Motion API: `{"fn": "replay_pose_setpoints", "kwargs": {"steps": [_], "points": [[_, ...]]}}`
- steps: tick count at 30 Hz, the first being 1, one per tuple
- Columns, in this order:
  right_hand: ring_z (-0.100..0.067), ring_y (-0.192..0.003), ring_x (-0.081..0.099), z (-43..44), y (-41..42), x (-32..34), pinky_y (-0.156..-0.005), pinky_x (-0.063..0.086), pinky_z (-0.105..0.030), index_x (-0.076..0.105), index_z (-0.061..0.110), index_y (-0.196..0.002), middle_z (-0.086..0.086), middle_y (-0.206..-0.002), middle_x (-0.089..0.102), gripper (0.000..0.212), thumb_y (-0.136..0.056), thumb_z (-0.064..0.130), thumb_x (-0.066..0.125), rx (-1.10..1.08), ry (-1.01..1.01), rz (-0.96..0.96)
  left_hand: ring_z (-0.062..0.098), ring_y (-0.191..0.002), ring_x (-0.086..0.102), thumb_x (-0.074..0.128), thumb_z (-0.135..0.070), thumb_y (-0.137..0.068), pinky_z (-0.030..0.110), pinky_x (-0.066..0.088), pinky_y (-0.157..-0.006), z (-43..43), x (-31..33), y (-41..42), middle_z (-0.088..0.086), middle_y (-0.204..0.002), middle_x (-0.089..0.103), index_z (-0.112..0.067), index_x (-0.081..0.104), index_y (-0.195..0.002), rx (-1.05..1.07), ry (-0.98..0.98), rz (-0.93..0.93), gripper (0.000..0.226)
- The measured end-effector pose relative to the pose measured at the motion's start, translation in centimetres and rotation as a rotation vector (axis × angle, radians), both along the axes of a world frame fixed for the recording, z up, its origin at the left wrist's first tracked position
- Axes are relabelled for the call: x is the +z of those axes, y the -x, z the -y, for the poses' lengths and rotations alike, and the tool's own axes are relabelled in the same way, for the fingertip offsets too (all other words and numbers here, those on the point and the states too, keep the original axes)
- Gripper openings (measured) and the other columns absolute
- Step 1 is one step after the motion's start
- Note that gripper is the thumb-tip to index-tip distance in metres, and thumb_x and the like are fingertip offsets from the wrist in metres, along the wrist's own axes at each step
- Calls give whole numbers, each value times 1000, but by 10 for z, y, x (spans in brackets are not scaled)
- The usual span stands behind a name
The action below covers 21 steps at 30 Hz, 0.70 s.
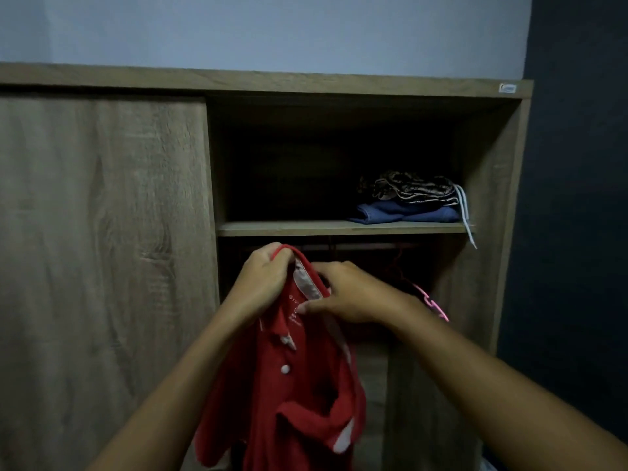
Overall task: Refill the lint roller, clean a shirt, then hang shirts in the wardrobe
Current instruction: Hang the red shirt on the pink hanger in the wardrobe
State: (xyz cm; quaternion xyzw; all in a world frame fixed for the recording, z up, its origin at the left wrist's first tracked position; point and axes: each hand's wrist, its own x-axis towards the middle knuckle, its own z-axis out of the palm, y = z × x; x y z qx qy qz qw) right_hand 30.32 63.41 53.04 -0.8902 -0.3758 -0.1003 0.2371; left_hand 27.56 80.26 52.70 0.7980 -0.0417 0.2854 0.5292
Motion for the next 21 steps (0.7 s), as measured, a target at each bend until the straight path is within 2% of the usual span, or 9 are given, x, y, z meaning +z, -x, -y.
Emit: {"fn": "replay_pose_setpoints", "kwargs": {"steps": [1, 3, 7, 10, 14, 16, 18, 21], "points": [[-3, -76, 68, -1, -4, -3, -66, 54, -22, 72, 25, -91, 6, -86, 74, 20, -80, 40, 79, -15, -14, 13, 16, -72, 65, 49, -25, -93, 34, 51, -69, -5, 0, 1, 1, -73, 71, -17, 69, -78, 37, -45, 17, 26], [-7, -71, 68, -1, -14, -3, -65, 54, -28, 74, 19, -79, 2, -73, 73, 18, -84, 37, 76, -61, -26, 49, 18, -67, 59, 52, -31, -90, 36, 47, -66, -19, 1, 4, -1, -66, 63, -17, 64, -73, 124, -150, 56, 25], [-7, -62, 65, 6, -24, 10, -58, 51, -27, 73, 21, -73, 4, -67, 69, 21, -90, 32, 69, -133, -26, 105, 20, -63, 52, 52, -23, -97, 33, 38, -60, -48, 3, 12, 5, -64, 56, -7, 57, -69, 288, -340, 66, 33], [-10, -50, 64, 2, -27, 19, -47, 51, -26, 75, 17, -75, 0, -62, 68, 23, -92, 29, 66, -136, -23, 122, 27, -67, 56, 53, -21, -98, 38, 41, -64, -64, 2, 13, 14, -68, 61, 2, 61, -73, 346, -400, 54, 35], [-21, -54, 70, -2, -32, 26, -45, 54, -26, 76, 18, -81, -5, -67, 71, 17, -93, 25, 67, -95, -51, 68, 31, -70, 59, 52, -25, -97, 39, 43, -65, -73, -2, 12, 17, -68, 64, 4, 64, -74, 382, -398, 63, 39], [-18, -54, 69, 2, -35, 27, -45, 53, -24, 76, 20, -81, -3, -67, 71, 16, -93, 27, 67, -93, -64, 70, 30, -70, 61, 51, -30, -95, 40, 45, -67, -75, -7, 10, 16, -68, 65, 2, 67, -75, 393, -375, 87, 41], [-13, -55, 66, 8, -41, 25, -48, 51, -28, 76, 21, -80, 0, -66, 70, 17, -92, 30, 67, -122, -74, 110, 27, -65, 58, 54, -23, -96, 36, 42, -63, -74, -15, 5, 11, -62, 61, 0, 66, -71, 389, -358, 94, 37], [-11, -57, 64, 23, -52, 19, -51, 48, -29, 77, 19, -80, 1, -65, 69, 18, -90, 30, 68, -180, -104, 149, 20, -58, 49, 55, -18, -96, 32, 36, -57, -68, -32, -11, 3, -56, 54, -8, 60, -63, 296, -289, 7, 36]]}}
